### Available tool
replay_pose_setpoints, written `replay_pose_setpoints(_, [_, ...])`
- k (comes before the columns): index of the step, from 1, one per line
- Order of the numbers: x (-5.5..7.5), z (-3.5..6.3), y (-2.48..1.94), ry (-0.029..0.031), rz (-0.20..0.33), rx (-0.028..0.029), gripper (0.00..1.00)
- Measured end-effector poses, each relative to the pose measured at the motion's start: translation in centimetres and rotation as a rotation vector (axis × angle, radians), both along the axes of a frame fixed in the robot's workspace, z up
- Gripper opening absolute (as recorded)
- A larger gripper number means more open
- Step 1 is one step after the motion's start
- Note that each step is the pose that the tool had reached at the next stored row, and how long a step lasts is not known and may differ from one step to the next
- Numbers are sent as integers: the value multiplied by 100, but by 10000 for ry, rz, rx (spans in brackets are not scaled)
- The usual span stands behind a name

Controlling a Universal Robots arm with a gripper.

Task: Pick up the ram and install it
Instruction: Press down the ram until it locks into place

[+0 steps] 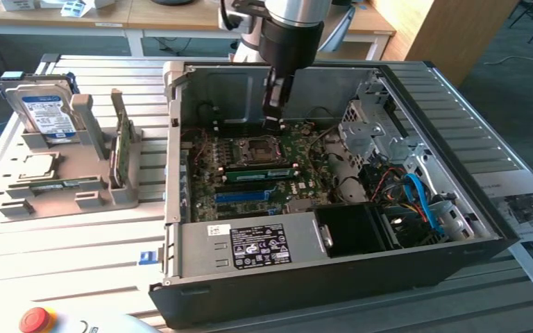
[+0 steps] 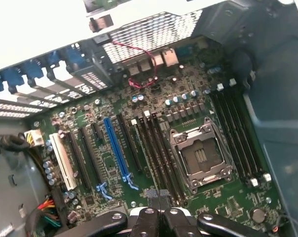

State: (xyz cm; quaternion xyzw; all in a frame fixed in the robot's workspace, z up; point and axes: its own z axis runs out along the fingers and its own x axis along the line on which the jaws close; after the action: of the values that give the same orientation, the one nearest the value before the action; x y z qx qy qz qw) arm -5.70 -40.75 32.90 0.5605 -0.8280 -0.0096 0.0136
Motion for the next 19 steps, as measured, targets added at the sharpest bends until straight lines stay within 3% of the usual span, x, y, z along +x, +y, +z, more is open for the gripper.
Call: replay_pose_setpoints(19, [0,-2,0,0,-2816,0,11])
